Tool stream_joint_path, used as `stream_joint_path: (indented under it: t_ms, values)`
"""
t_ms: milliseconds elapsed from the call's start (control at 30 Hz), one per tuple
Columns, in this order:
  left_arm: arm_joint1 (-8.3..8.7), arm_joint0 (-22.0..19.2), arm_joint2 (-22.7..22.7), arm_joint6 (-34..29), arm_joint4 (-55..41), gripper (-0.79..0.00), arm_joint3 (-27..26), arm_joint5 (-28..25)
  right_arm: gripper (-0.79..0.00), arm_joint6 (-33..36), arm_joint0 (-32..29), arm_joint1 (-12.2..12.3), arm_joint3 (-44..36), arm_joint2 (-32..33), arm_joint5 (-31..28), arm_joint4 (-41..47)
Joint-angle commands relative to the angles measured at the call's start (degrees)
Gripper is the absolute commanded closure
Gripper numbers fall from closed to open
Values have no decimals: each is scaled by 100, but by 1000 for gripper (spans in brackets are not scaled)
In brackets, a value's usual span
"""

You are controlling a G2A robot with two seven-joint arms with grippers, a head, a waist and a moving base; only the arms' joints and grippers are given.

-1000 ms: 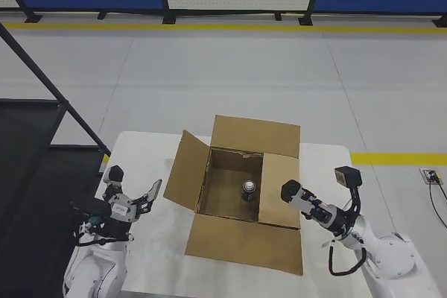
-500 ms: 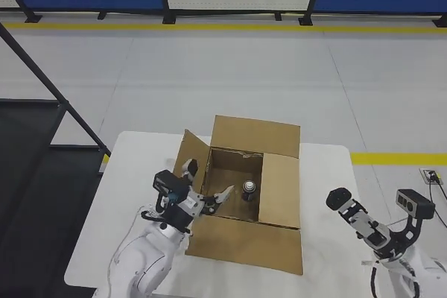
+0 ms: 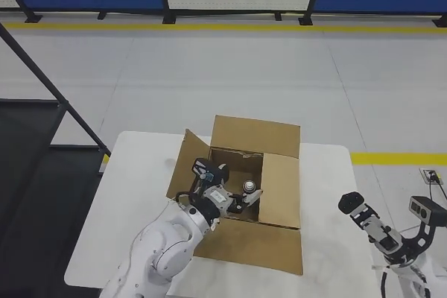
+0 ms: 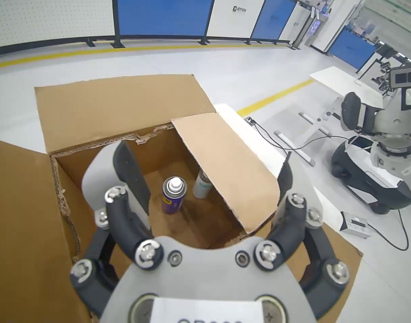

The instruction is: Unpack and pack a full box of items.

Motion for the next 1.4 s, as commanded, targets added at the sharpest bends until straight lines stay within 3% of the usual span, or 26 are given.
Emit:
stream_joint_path:
  t_ms: [0, 200, 400, 700, 900, 1100, 1367]
  values:
    - [-7, 85, -13, -93, -368, -785, 35, -52, -785, -99, 0, -2, -11, 2, 73, -4]
    - [-97, -257, 168, -1106, -1722, -785, 401, -57, -785, -129, -72, 51, -144, 180, -15, 35]
    - [-241, -844, 373, -2060, -3306, -785, 1227, 225, -785, -51, -305, 141, -338, 466, -54, 78]
    - [-505, -1613, 1014, -2643, -4271, -785, 2432, 413, -785, -54, -476, 252, -285, 718, -58, 230]
    - [-664, -1921, 1315, -2485, -4427, -785, 2926, 325, -785, -85, -534, 305, -282, 743, -88, 287]
    - [-699, -1937, 1360, -2368, -4333, -785, 2743, 86, -785, -123, -600, 351, -288, 748, -127, 324]
    - [-675, -1772, 1299, -2114, -3949, -785, 1793, 76, -785, -258, -665, 391, -206, 773, -242, 473]
